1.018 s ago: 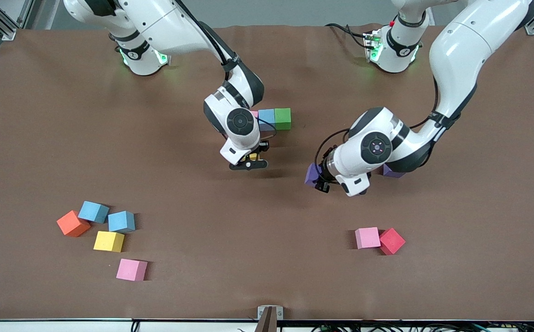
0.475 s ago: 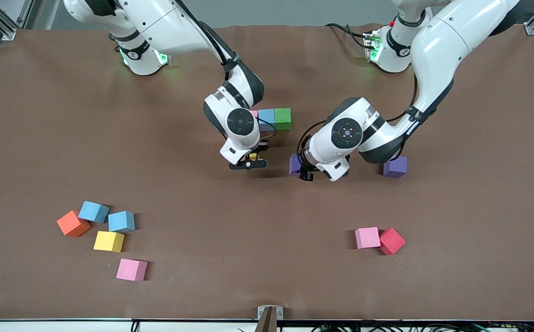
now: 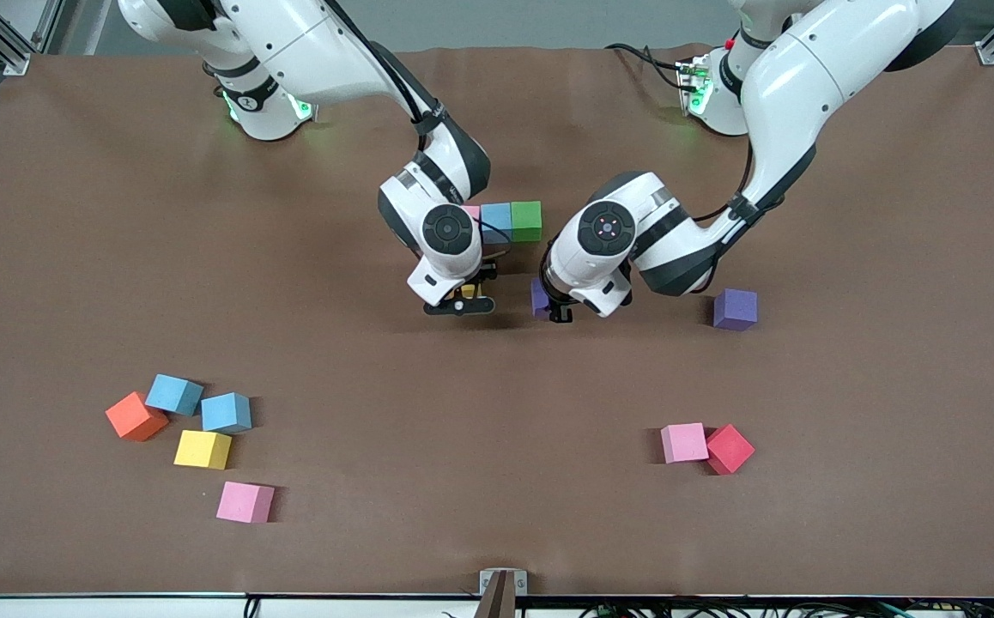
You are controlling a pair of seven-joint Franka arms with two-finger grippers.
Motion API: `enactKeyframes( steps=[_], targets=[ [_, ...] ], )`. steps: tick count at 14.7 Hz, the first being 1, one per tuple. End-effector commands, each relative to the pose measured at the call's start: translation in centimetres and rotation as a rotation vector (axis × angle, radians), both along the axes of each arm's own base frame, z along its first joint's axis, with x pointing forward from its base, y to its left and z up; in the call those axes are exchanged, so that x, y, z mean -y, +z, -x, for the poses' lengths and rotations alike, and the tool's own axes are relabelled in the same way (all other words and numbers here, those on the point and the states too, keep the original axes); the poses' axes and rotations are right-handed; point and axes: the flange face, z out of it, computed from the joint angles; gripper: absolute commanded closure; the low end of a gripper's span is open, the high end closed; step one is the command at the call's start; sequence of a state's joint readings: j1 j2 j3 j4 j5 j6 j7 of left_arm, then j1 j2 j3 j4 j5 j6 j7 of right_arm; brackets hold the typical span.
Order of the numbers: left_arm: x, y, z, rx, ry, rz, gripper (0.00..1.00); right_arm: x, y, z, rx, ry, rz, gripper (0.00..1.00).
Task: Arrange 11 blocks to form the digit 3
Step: 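Carry the purple cube beside the yellow cube with the left gripper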
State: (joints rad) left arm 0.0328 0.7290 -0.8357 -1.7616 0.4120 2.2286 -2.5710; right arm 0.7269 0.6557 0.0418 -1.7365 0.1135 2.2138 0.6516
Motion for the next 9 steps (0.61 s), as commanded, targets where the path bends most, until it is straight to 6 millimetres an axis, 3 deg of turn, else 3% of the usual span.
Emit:
enactKeyframes(
  steps=[1,2,9],
  targets=[
    [1.0,-0.1,0.8,0.021,-0.005,-0.004,0.85,0.2,0.3,0.5,-0.005,-0.043,0.006,0.0],
    [1.4,-0.3,1.1,0.021,-0.013,0.001,0.85,0.2,0.6,0.4,-0.005,-0.044,0.006,0.0],
    [3.2,-1.9,2.8,0.017,-0.041,-0.013,0.85,-0.7,7.0,-0.9,0.007,-0.088,-0.001,0.0]
  ],
)
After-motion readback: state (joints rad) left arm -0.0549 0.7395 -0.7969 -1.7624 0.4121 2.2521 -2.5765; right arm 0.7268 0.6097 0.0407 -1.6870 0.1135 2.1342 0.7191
